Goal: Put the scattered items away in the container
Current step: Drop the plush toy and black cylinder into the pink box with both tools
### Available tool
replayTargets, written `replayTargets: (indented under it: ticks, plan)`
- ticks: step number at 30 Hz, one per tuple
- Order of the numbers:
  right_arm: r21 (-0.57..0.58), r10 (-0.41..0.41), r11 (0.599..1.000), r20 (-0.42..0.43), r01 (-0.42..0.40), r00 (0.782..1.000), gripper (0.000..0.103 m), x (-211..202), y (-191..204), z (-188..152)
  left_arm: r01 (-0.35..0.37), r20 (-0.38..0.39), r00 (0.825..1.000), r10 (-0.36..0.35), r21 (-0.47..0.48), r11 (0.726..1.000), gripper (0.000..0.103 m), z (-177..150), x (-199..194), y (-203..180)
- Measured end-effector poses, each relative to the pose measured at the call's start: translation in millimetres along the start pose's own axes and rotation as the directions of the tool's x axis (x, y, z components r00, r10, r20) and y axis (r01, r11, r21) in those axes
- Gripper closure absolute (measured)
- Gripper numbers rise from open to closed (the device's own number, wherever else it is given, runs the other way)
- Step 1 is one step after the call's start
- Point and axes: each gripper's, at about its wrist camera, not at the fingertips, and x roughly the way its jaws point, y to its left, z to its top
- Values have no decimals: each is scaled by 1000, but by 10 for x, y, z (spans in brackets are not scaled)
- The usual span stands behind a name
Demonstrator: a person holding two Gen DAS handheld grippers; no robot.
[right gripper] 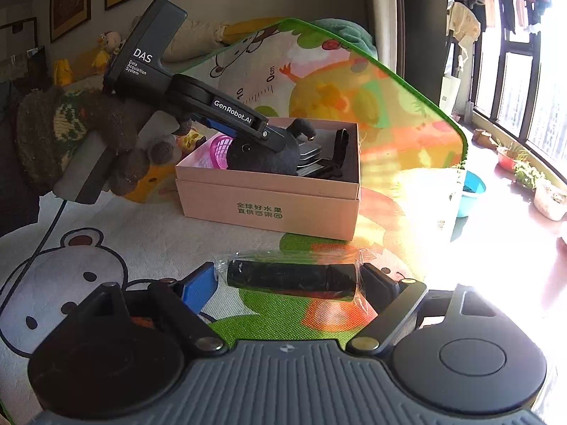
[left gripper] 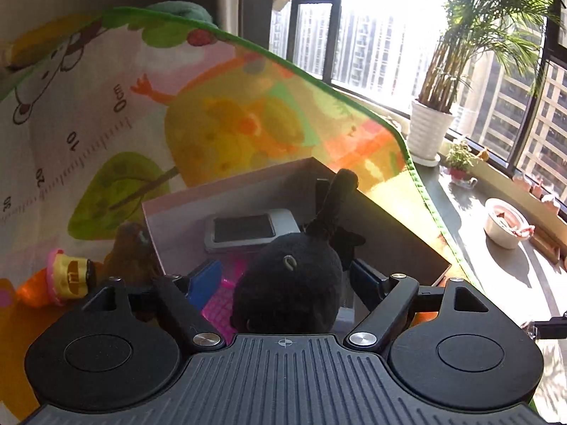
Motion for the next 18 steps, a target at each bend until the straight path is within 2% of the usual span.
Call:
replayTargets:
  ticks: [2,5,7,11,14,18]
  plan:
    - [-20,-2,1000,-3,2,1000,17,51,10,49,-13,58,998,14,-27,1000,8,-2,-189,84]
    - [-35,-7,999,-1,7,1000,17,129,25,140,-45,114,992,48,-28,999,7,-97,-505,127]
    - [-40,-1,999,6,1,1000,17,166,35,224,-62,123,990,66,-31,998,6,-242,-667,119]
    - [-63,-5,998,45,8,999,17,226,35,516,-92,67,993,94,-40,995,3,-662,-905,67]
    - [-53,13,999,89,-8,996,17,284,-8,873,-132,16,991,132,-37,991,2,-977,-1051,57]
    - [0,33,999,121,-33,992,17,554,-99,1443,-158,-7,987,158,-74,985,1,-1189,-1230,150]
